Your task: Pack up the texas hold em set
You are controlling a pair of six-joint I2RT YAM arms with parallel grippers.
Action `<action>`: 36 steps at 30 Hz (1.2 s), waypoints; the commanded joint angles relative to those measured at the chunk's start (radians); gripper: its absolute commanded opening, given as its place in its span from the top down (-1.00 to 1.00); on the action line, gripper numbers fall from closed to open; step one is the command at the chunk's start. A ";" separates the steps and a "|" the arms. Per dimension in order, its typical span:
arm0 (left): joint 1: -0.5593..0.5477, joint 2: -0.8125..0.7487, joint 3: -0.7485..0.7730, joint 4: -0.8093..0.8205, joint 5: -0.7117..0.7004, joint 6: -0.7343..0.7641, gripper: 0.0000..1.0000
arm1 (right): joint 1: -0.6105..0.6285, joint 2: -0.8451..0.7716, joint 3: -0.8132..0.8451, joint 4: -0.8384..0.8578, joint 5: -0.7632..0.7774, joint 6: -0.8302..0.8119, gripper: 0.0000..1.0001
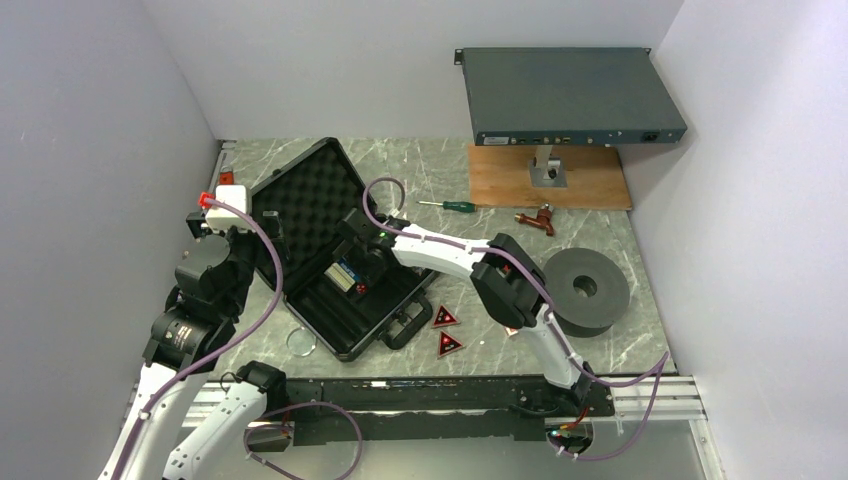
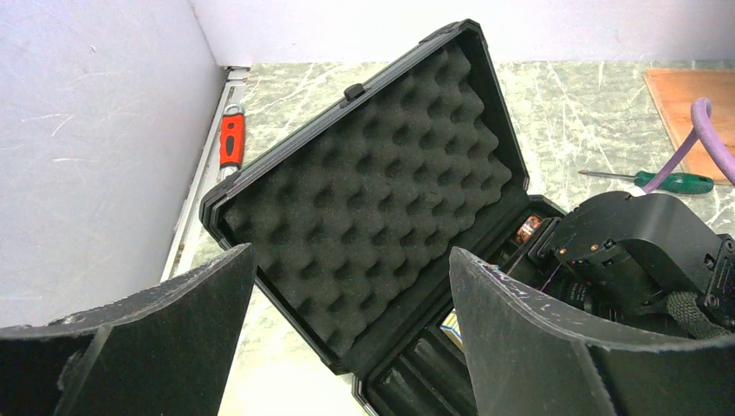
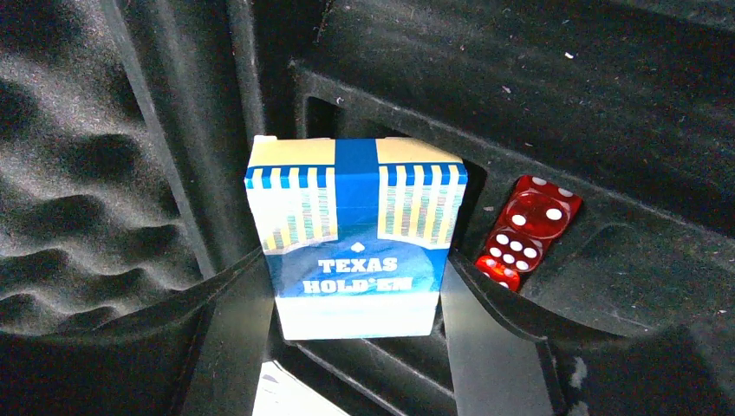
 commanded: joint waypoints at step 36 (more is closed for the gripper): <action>0.004 0.012 0.000 0.041 -0.008 -0.001 -0.77 | 0.019 -0.082 0.073 -0.124 0.047 -0.128 -0.85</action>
